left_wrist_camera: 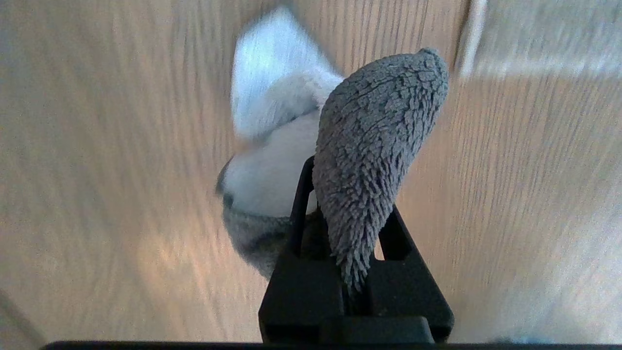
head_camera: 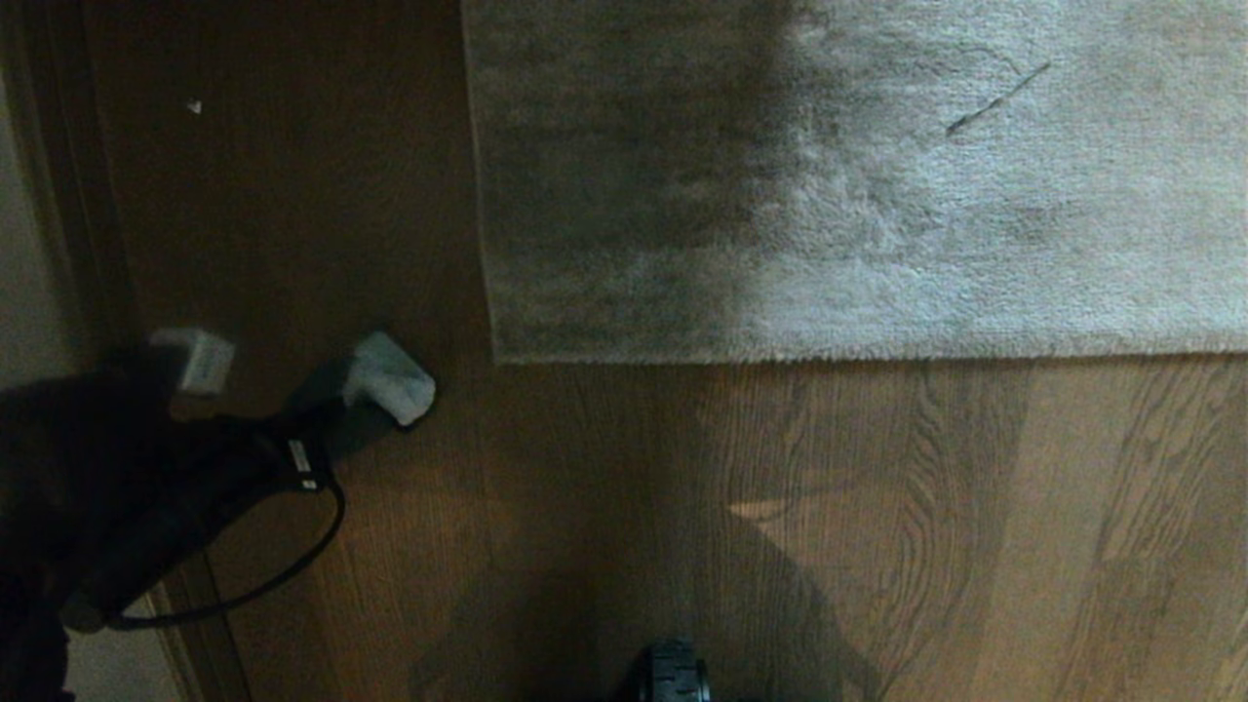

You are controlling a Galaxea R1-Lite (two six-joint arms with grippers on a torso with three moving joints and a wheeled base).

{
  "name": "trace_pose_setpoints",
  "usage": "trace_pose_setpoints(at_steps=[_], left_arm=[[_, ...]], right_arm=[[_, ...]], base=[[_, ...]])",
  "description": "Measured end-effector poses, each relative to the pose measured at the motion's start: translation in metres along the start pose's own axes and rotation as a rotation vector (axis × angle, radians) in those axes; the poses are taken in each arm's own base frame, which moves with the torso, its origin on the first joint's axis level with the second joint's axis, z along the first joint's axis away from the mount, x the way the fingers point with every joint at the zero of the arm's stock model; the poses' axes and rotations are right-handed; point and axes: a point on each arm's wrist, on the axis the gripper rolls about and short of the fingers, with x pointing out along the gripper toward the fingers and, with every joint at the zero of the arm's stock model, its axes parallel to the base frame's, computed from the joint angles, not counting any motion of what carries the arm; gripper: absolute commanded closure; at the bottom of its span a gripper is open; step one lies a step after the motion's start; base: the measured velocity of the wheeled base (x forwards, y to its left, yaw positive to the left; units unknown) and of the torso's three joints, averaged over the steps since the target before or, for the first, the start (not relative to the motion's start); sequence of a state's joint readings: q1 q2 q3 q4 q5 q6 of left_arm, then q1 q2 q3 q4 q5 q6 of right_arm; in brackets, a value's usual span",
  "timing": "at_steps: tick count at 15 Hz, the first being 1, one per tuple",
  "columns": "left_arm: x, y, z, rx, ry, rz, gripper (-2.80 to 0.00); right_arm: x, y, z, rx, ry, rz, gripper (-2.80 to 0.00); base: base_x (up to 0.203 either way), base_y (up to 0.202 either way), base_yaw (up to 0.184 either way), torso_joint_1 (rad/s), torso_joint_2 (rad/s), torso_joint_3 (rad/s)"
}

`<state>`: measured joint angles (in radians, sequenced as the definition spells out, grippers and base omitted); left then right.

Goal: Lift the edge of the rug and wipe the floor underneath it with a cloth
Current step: Put down the rag

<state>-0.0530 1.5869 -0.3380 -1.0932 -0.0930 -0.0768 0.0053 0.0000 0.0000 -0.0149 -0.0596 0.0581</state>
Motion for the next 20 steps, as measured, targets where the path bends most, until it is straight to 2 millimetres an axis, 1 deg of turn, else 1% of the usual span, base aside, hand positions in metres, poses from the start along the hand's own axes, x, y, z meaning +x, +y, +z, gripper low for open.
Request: trace_pose_setpoints(at_steps=[2,5,14,20], left_arm=[[0.011,-0.003,0.010,0.005,-0.034,-0.014,0.00],[0.018,-0.005,0.013,0.007,-0.044,-0.023,0.00],[0.020,-0.001,0.021,0.007,-0.076,-0.001,0.00],[0.020,0.000,0.022,0.007,-0.082,0.002,0.00]], right_arm=[[0.000,0.000,0.000,0.000,0.000,0.000,0.00],[0.000,0.000,0.000,0.000,0.000,0.001,0.00],[0.000,0.000,0.000,0.000,0.000,0.001,0.00],[0.000,0.000,0.000,0.000,0.000,0.001,0.00]], base=[[0.000,0.000,0.000,0.000,0.00,0.000],[0.000,0.000,0.000,0.000,0.00,0.000],[0.000,0.000,0.000,0.000,0.00,0.000],[0.000,0.000,0.000,0.000,0.00,0.000]])
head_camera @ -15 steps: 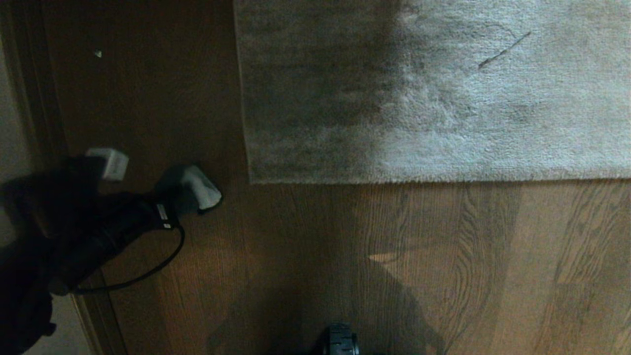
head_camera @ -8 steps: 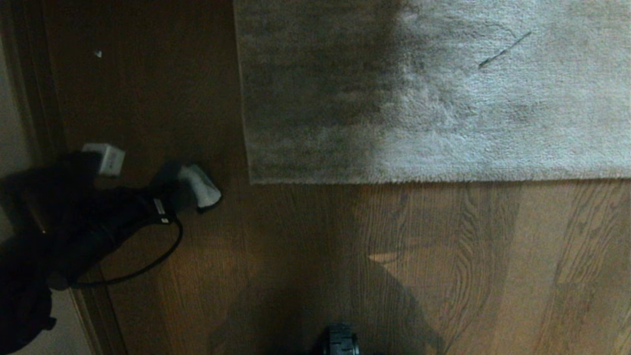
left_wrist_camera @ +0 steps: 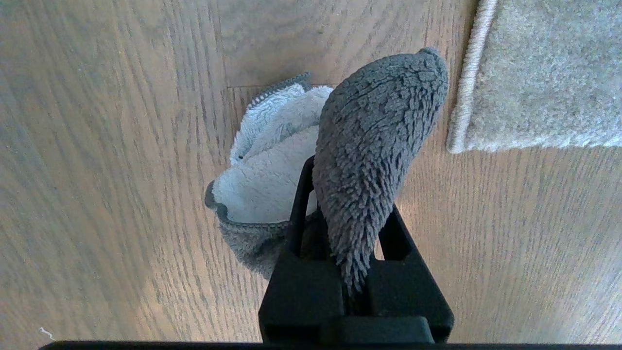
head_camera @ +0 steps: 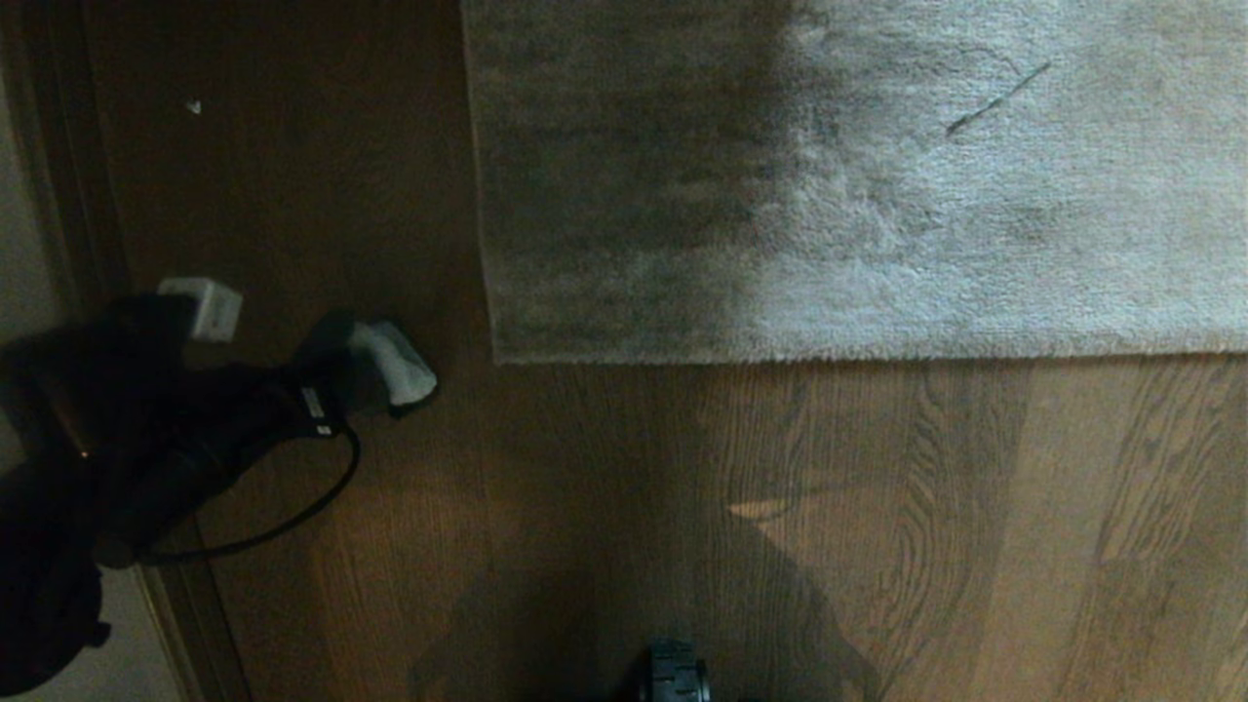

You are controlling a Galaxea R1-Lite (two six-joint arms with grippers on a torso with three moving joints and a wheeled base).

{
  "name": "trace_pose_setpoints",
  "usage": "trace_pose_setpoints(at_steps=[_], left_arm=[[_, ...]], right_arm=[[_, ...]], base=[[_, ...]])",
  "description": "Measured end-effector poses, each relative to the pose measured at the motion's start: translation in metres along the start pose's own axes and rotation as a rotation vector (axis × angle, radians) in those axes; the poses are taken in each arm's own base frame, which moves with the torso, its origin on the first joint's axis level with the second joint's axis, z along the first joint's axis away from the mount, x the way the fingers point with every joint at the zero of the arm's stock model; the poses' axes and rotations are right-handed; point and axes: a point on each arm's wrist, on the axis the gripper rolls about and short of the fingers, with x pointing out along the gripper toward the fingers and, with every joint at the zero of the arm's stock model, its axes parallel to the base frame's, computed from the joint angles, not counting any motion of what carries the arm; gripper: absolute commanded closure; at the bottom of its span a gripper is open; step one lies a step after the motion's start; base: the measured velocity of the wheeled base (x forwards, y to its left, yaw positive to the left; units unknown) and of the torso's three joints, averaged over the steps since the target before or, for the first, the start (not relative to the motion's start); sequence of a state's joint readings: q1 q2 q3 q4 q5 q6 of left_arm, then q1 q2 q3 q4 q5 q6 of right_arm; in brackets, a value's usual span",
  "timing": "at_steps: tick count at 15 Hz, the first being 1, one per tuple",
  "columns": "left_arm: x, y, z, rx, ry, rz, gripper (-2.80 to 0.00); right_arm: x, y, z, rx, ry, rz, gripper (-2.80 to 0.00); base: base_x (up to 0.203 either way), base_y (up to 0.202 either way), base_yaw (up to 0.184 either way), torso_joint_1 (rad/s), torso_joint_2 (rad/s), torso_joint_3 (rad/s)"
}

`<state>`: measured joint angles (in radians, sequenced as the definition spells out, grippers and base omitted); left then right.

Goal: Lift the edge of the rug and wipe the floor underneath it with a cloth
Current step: Put down the rag

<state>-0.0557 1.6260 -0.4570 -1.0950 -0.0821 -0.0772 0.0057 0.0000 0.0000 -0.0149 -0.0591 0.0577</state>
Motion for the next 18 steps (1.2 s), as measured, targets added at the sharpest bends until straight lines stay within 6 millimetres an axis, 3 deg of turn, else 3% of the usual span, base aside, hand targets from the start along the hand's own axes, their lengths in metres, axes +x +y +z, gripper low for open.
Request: trace_pose_setpoints(at_steps=[6,7,18], left_arm=[[0.0016,0.0076,0.0028,-0.001,-0.011,0.028,0.00],[0.0019,0.0078,0.0024,-0.002,-0.009,0.029,-2.80],[0.0029,0.0099,-0.0004,-0.003,0.001,0.029,-2.80]], right_arm=[[0.0000,0.0000,0.0000,0.000,0.000,0.000,0.00],[0.0000,0.0000,0.0000,0.000,0.000,-0.001,0.00],[0.0000,0.0000,0.0000,0.000,0.000,0.000,0.00]], base=[[0.000,0.000,0.000,0.000,0.00,0.000],[0.000,0.000,0.000,0.000,0.00,0.000],[0.000,0.000,0.000,0.000,0.00,0.000]])
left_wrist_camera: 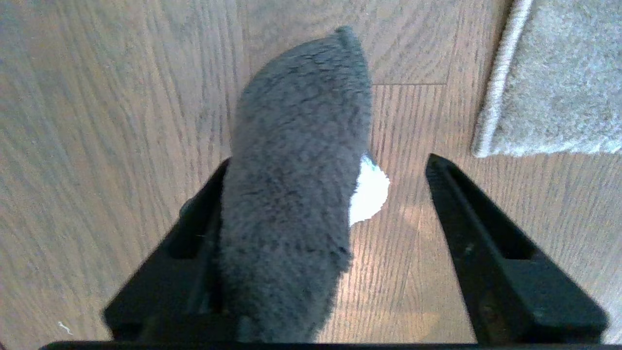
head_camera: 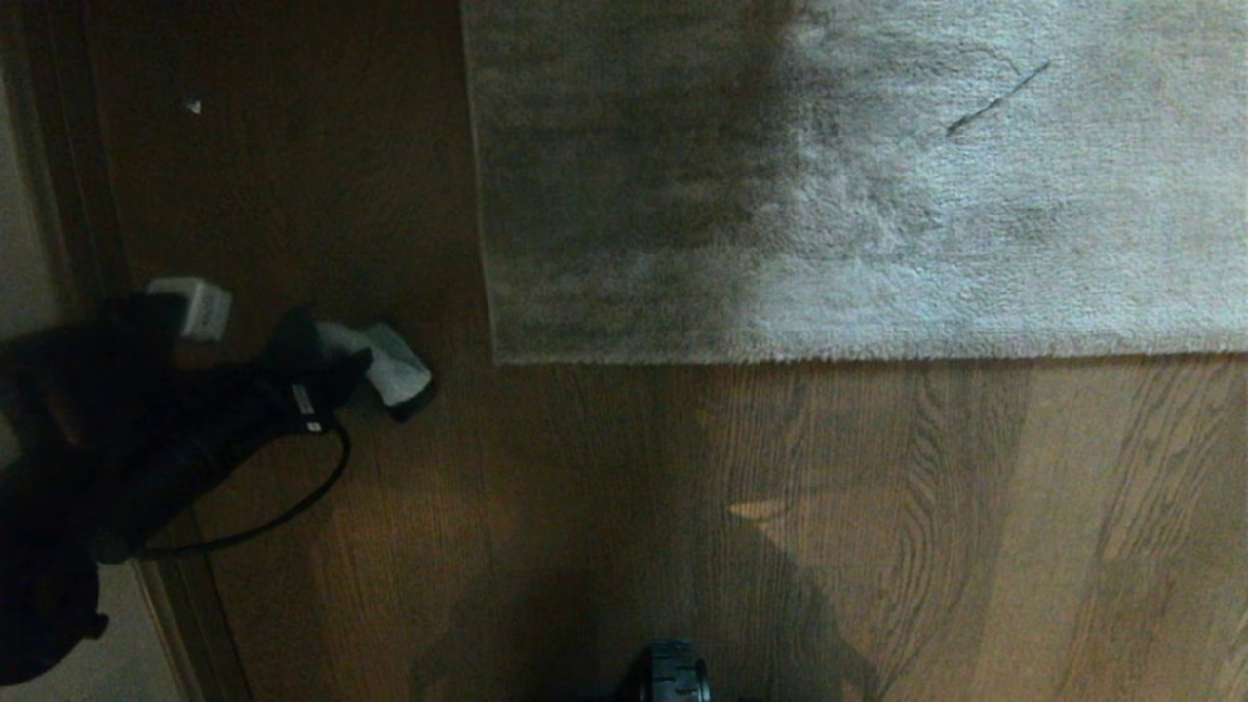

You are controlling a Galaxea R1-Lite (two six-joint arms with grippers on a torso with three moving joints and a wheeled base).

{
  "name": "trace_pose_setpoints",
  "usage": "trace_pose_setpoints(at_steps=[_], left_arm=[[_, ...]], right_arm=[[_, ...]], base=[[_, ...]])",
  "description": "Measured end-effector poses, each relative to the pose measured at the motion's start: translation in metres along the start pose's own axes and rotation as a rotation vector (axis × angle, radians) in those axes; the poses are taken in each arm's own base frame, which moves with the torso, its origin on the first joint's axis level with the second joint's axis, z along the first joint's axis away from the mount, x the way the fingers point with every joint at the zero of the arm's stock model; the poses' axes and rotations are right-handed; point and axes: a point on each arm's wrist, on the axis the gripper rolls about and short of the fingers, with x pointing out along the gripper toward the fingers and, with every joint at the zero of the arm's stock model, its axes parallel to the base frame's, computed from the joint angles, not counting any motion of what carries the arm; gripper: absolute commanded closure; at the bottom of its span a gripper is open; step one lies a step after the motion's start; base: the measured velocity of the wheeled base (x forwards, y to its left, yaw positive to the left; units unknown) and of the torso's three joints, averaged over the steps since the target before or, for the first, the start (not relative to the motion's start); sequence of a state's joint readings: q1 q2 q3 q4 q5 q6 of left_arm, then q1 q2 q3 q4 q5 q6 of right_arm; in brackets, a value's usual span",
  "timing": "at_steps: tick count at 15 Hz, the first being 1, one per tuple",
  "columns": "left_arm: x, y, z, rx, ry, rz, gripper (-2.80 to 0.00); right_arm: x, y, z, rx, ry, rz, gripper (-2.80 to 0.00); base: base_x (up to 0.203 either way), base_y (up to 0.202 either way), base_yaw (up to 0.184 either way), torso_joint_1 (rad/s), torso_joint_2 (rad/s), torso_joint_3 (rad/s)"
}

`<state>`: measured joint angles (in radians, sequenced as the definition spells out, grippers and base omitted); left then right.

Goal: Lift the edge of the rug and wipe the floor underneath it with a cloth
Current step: Put down the rag

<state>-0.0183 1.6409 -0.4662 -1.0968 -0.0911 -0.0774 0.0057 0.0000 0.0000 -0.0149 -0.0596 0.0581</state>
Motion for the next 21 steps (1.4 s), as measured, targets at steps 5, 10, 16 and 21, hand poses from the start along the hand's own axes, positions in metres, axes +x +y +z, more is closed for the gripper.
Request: trace_pose_setpoints(at_steps=[5,10,16,21], left_arm=[[-0.004,0.000,0.004,0.001,-0.018,0.007,-2.80],[-0.020,0.006,0.015,0.003,-0.061,0.040,-2.80],[-0.039,0.005,0.025,0.008,-0.111,0.048,-2.80],[-0.056,0.003,0.033,0.009,-0.129,0.050,-2.80]], right_arm=[[0.000,0.000,0.000,0.000,0.000,0.000,0.00],[0.000,0.000,0.000,0.000,0.000,0.000,0.00],[0.000,0.000,0.000,0.000,0.000,0.000,0.00],[0.000,0.000,0.000,0.000,0.000,0.000,0.00]], base=[[0.000,0.000,0.000,0.000,0.00,0.000],[0.000,0.000,0.000,0.000,0.00,0.000],[0.000,0.000,0.000,0.000,0.00,0.000],[0.000,0.000,0.000,0.000,0.00,0.000]])
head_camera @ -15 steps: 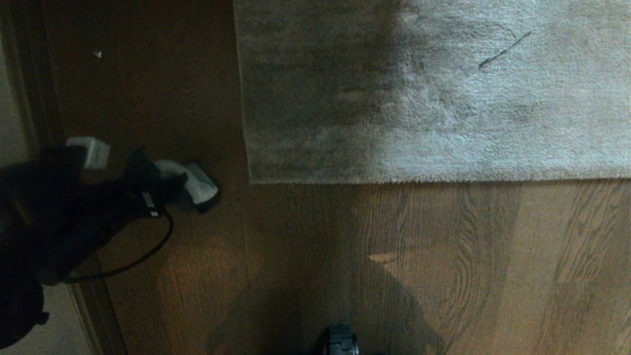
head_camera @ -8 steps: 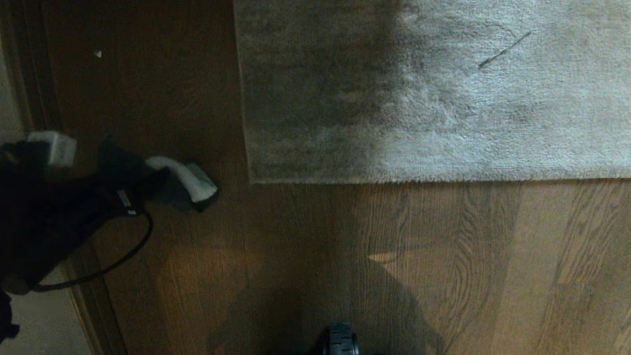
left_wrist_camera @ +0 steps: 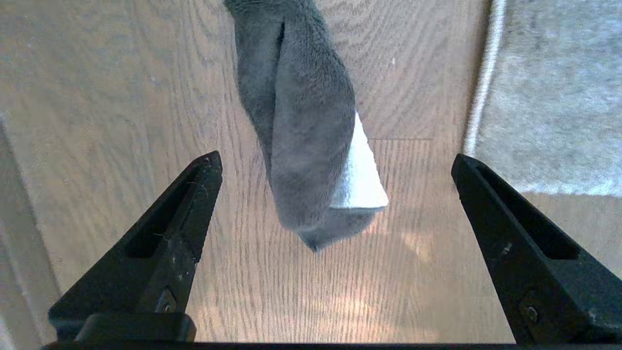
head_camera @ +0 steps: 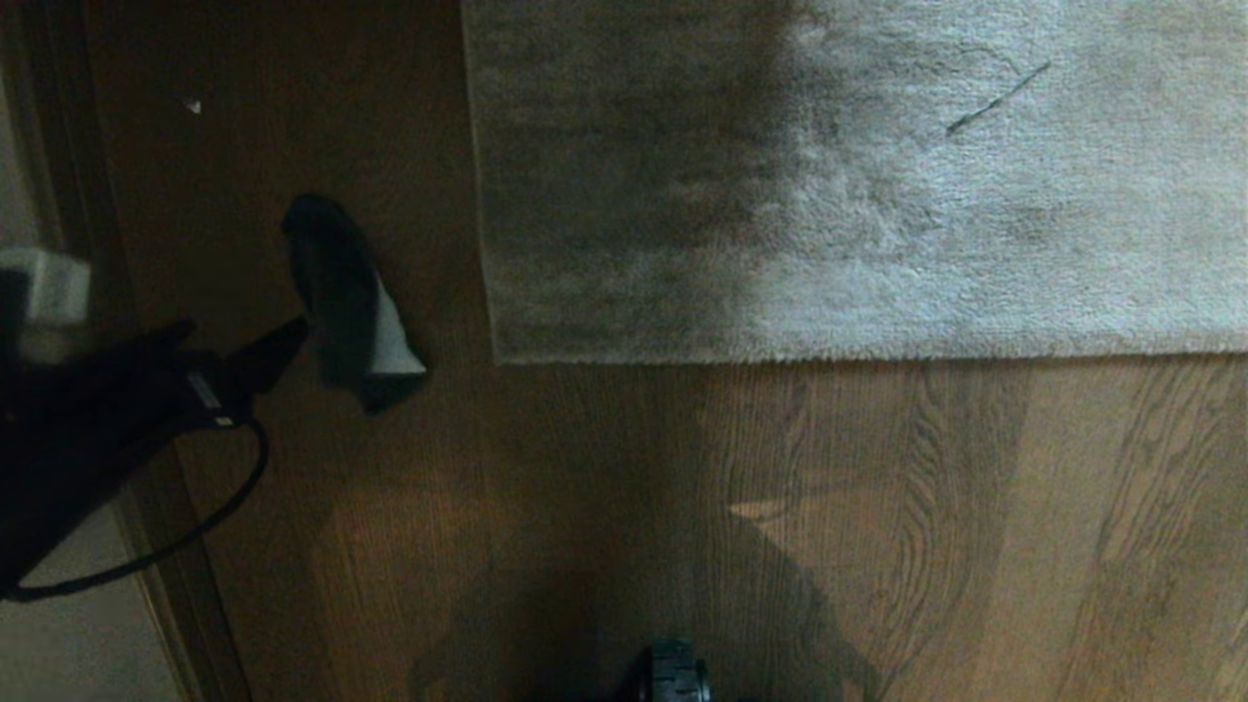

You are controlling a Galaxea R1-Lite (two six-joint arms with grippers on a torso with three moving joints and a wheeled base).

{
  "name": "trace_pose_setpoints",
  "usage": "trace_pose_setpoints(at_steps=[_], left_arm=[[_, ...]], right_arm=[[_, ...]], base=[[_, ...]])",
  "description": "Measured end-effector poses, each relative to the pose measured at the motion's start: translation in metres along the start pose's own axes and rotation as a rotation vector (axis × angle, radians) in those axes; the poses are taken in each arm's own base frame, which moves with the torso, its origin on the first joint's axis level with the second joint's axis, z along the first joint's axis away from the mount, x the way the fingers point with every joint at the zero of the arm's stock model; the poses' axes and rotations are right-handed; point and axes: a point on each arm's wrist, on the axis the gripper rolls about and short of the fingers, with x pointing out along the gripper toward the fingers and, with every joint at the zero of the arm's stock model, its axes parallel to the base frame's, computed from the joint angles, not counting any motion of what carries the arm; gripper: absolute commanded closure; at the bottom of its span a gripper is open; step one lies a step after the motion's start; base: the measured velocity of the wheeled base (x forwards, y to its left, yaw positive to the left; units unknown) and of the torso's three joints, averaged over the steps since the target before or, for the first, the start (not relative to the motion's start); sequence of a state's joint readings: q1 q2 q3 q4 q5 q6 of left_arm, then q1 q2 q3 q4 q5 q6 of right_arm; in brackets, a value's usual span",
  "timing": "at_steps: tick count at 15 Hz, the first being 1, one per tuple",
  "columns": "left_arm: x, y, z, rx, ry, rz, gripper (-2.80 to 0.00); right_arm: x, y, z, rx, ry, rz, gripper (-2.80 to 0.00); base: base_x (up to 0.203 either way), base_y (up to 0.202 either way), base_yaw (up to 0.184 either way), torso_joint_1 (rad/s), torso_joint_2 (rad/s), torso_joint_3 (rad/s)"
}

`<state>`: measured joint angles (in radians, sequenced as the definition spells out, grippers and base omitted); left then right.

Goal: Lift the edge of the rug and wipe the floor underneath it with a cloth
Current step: Put down the rag

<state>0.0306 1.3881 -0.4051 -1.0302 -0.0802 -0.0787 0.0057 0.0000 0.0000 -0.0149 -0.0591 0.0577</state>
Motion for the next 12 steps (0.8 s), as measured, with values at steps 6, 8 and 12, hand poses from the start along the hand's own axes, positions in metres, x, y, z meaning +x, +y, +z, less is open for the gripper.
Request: trace_pose_setpoints(at_steps=[6,8,12], left_arm=[[-0.042,-0.004,0.008,-0.010,0.116,0.010,-2.80],[-0.052,-0.005,0.009,-0.011,0.138,0.012,-2.80],[-0.061,-0.005,0.014,-0.007,0.109,0.060,-2.80]], right_arm=[[0.000,0.000,0.000,0.000,0.000,0.000,0.00],[0.000,0.000,0.000,0.000,0.000,-0.001,0.00],[0.000,0.000,0.000,0.000,0.000,0.000,0.00]], base=[[0.000,0.000,0.000,0.000,0.00,0.000],[0.000,0.000,0.000,0.000,0.00,0.000],[0.000,0.000,0.000,0.000,0.00,0.000]])
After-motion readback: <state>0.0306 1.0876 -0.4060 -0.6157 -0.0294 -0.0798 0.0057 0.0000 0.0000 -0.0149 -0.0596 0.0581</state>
